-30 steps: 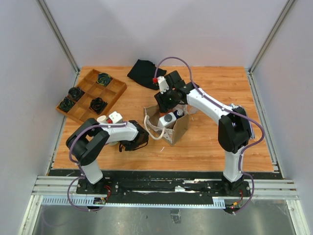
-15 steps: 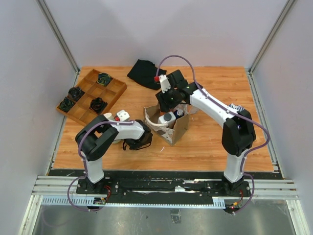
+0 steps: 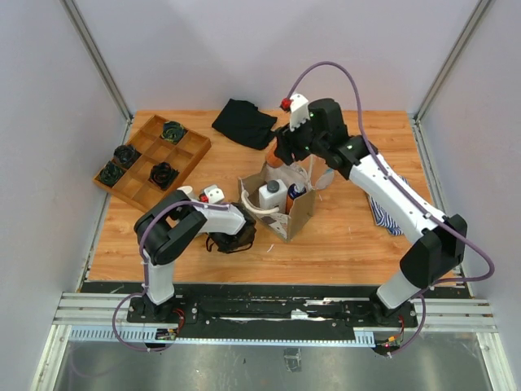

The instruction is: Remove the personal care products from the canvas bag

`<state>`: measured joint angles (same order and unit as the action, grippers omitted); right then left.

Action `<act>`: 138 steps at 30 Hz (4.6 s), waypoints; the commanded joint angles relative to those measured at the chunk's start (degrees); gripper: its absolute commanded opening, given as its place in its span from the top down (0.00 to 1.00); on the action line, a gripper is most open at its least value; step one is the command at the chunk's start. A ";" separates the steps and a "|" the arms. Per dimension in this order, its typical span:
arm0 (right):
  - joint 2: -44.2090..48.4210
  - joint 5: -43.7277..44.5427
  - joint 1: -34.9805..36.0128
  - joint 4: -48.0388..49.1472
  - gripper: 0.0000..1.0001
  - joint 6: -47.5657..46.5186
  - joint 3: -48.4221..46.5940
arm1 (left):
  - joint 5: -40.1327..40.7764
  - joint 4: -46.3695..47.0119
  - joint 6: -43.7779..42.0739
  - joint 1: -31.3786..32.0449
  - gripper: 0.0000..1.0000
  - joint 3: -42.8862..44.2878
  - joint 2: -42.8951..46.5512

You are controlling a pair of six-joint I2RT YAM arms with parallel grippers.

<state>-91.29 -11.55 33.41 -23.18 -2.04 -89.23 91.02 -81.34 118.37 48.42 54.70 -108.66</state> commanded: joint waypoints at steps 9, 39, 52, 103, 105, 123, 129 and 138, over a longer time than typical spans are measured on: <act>-3.77 2.85 -18.33 0.32 0.99 3.73 -16.47 | 6.05 3.03 23.69 4.80 0.88 -0.93 -1.90; -27.08 1.00 -31.06 -17.19 0.99 5.49 -17.18 | 4.43 3.01 31.38 11.60 0.87 -3.96 2.59; -14.73 0.42 -30.85 -12.23 0.01 5.82 -6.23 | 5.23 3.03 31.73 13.45 0.84 -5.51 8.31; -0.25 -1.61 -10.87 -16.26 0.17 0.22 -4.15 | 7.30 5.79 -6.73 17.74 0.00 5.59 33.73; -1.50 -1.72 -9.11 -18.50 0.21 -0.05 -4.78 | 7.30 8.99 -12.31 17.74 0.00 6.22 35.27; -5.04 -2.86 -3.53 -17.43 0.38 -0.32 6.43 | 7.32 47.18 -61.34 17.71 0.00 12.02 44.06; -9.07 0.96 -0.46 -18.94 0.38 -1.38 6.36 | 3.44 40.94 -58.78 17.68 0.00 20.08 38.75; -11.11 6.54 1.80 -20.70 0.80 -1.81 3.78 | -20.61 78.41 -96.74 16.75 0.00 18.11 36.16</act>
<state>-99.94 -9.98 33.87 -39.07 -2.59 -85.49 79.31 -11.70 33.15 65.76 68.88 -70.76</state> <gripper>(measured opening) 0.593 0.994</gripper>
